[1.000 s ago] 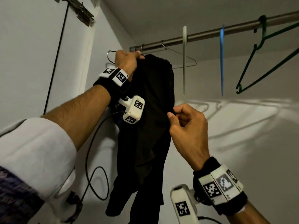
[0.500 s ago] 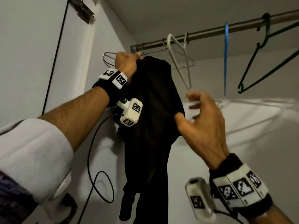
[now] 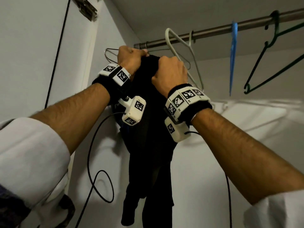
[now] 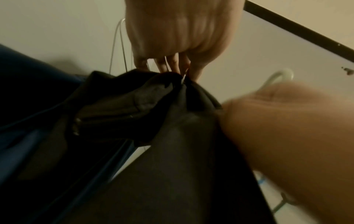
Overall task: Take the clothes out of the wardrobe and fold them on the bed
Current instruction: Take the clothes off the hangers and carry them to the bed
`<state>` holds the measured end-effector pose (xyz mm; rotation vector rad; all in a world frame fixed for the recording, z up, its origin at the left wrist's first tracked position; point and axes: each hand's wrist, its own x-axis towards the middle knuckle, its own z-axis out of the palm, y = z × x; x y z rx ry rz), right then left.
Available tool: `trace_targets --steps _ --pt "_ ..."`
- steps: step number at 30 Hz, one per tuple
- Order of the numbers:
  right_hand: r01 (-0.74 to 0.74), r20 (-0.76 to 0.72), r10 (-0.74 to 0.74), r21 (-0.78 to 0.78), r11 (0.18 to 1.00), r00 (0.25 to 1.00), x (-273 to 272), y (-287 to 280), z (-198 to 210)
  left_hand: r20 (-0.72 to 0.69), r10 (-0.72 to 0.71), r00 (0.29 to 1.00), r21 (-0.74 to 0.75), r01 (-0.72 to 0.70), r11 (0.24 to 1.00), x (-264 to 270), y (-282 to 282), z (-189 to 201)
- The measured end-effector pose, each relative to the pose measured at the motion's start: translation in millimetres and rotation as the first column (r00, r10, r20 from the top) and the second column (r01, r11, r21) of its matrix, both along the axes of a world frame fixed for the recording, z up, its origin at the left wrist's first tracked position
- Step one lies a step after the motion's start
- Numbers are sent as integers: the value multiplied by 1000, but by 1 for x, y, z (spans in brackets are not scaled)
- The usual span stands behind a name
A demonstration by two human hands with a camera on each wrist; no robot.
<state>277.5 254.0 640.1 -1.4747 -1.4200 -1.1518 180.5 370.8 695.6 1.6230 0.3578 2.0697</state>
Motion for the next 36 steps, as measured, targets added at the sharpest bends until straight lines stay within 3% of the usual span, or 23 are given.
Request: trace_targets --steps 10,18,25,28,32,36 --pt "-52 -17 52 8 999 999 35 -15 -46 58 -45 997 -63 49 997 5 11 1" --pt "-233 29 232 51 971 972 40 -26 -95 87 14 996 -47 -10 999 8 7 -2" --pt "-322 -101 328 75 944 939 57 -29 -85 48 16 999 -22 -15 1000 10 7 -5" --pt "-392 -300 400 91 916 866 54 -31 -58 30 17 999 -5 -17 1000 7 5 -4" --pt "-421 -561 383 67 905 734 55 -9 -21 0 35 999 12 -35 999 7 3 -4" --pt "-516 -658 443 95 851 609 57 17 -18 -7 37 999 -1 -37 999 9 2 -5"
